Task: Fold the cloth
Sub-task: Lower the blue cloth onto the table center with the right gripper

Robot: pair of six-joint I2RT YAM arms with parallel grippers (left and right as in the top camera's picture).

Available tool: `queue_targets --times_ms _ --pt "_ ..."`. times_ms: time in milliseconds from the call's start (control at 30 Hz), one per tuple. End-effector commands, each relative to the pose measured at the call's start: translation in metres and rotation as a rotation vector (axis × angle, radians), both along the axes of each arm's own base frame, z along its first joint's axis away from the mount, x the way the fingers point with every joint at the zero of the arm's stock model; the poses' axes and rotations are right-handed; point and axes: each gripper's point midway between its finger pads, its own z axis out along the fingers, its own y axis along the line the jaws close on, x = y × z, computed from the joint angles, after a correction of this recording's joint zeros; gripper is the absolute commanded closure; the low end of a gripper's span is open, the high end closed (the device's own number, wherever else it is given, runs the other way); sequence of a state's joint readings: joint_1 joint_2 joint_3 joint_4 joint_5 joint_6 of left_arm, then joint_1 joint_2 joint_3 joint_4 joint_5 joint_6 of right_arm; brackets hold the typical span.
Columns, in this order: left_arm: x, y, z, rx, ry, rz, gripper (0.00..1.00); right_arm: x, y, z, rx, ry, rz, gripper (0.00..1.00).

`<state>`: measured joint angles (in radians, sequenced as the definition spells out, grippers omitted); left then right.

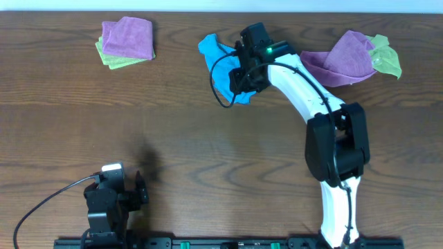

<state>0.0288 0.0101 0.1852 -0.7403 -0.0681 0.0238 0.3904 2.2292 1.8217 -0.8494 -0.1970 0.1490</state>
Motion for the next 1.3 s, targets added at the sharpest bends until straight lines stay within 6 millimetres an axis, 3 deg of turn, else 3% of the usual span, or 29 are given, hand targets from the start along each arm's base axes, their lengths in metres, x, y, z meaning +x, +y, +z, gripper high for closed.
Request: queue_targets --times_ms 0,167,333,567,933,967,1133,1267 --pt "-0.003 0.002 -0.009 0.015 0.026 0.007 0.05 -0.005 0.002 -0.023 0.001 0.053 -0.007 0.50" --pt "-0.003 0.002 -0.009 0.015 0.026 0.007 0.05 -0.004 0.009 -0.023 0.019 0.044 0.003 0.69" --pt "-0.003 0.002 -0.009 0.015 0.026 0.007 0.05 -0.012 0.023 -0.019 0.081 0.073 0.034 0.99" --pt "-0.003 0.002 -0.009 0.015 0.026 0.007 0.05 -0.039 0.072 0.011 0.206 0.089 0.147 0.99" --pt "-0.003 0.002 -0.009 0.015 0.026 0.007 0.05 -0.105 0.168 0.022 0.248 0.053 0.382 0.98" --pt "-0.003 0.002 -0.009 0.015 0.026 0.007 0.05 -0.110 0.174 0.023 0.250 0.052 0.398 0.97" --pt "-0.003 0.002 -0.009 0.014 0.025 0.006 0.05 -0.134 0.194 0.025 0.274 0.071 0.459 0.70" --pt "0.000 -0.002 -0.007 -0.025 0.007 0.009 0.05 -0.141 0.203 0.038 0.339 0.093 0.481 0.34"
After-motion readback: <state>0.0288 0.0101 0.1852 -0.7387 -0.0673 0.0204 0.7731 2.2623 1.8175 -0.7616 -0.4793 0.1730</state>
